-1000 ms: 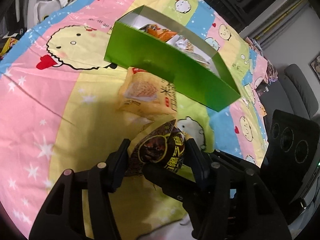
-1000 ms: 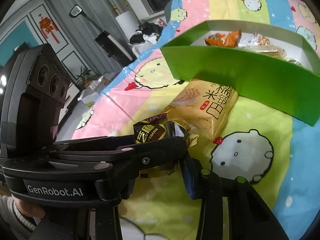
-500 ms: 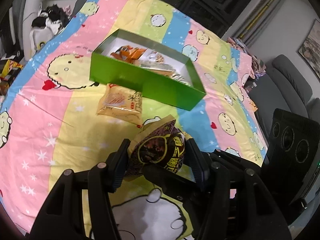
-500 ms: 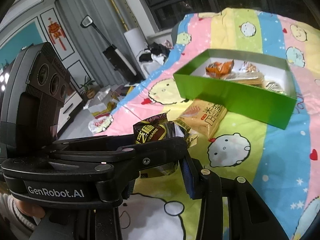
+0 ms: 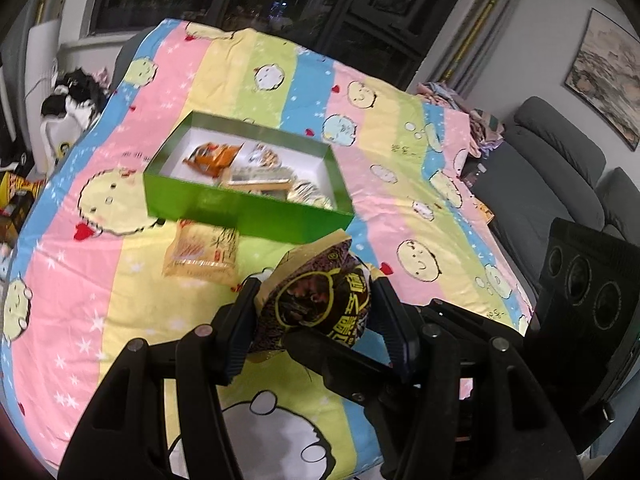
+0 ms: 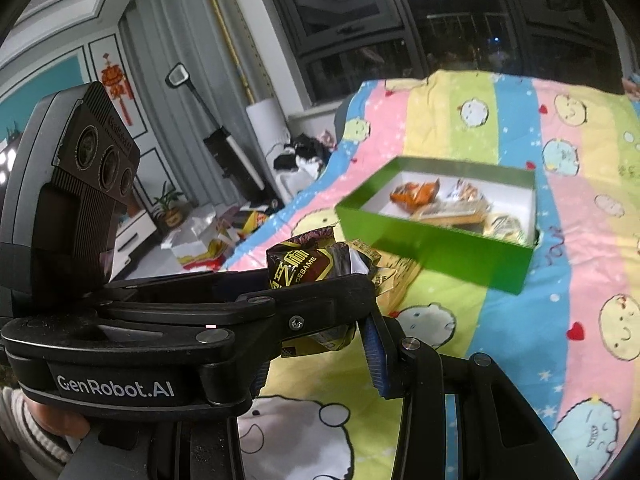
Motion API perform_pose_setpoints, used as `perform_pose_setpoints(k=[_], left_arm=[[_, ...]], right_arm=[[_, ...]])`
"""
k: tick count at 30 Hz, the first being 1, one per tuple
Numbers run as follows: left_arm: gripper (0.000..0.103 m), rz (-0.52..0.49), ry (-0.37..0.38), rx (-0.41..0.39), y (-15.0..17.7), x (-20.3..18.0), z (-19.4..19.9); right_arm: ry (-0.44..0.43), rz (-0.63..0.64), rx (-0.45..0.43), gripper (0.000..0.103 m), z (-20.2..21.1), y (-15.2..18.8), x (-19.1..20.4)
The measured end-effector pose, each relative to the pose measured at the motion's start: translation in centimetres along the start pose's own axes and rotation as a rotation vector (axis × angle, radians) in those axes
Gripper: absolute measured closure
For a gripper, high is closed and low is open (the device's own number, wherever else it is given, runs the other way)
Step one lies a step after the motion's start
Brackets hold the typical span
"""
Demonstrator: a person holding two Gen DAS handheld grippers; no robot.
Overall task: Organize snacks
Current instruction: 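Lift the dark snack bag and carry it toward the green box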
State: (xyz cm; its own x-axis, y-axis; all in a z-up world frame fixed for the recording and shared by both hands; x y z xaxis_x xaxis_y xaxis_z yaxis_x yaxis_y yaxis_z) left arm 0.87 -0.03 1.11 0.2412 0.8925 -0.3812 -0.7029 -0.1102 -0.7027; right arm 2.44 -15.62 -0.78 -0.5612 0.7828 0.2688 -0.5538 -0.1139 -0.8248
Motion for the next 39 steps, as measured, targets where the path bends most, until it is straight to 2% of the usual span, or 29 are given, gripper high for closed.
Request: perform_pose_setpoints(k=[16,39], left_arm=[[0.046,-0.077,0.017,-0.053,-3.4,-2.0,-0.1],[0.046,-0.132,0.02,-0.101,-10.9,-1.6,-3.4]], right_arm=[[0.043,0.029,-0.092,0.061,1.5,-3.0,-0.9],[0.068,0.039,-0.169,0.061,-1.1,-9.5,-4.9]])
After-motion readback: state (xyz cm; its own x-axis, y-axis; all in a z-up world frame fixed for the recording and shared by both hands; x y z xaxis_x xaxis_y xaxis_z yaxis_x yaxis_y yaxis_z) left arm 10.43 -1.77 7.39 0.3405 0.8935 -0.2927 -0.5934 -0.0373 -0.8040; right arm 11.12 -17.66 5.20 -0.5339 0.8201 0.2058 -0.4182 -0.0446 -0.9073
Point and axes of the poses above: each gripper's, at about its wrist camera, not at the fingertips, and z roughly against the way its jaws point, x to its left, y to its underside, the point moved 1 cm from there along -z, roughly the way its jaws point, and after that the axes turned 1 degree about y, right-handed, at the moved point
